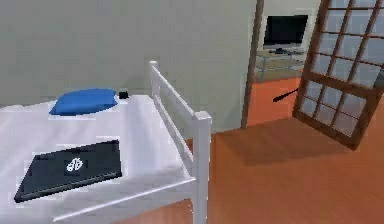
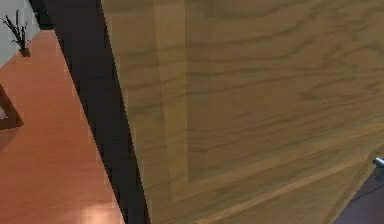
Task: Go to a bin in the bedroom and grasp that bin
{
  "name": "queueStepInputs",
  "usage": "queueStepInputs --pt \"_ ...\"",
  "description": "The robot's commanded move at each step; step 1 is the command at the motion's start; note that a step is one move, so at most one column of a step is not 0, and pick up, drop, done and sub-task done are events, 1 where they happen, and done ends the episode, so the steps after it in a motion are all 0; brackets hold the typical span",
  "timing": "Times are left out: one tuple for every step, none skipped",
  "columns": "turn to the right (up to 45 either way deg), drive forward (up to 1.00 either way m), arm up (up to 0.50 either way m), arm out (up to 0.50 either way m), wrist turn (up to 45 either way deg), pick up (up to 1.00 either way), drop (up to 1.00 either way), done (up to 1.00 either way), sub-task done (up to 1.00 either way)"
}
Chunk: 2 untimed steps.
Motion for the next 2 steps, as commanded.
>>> queueStepInputs --pt "21.0 0.0 0.0 0.0 0.0 0.0 0.0 0.0 0.0" --pt "3.0 0.0 0.0 0.0 0.0 0.0 0.0 0.0 0.0"
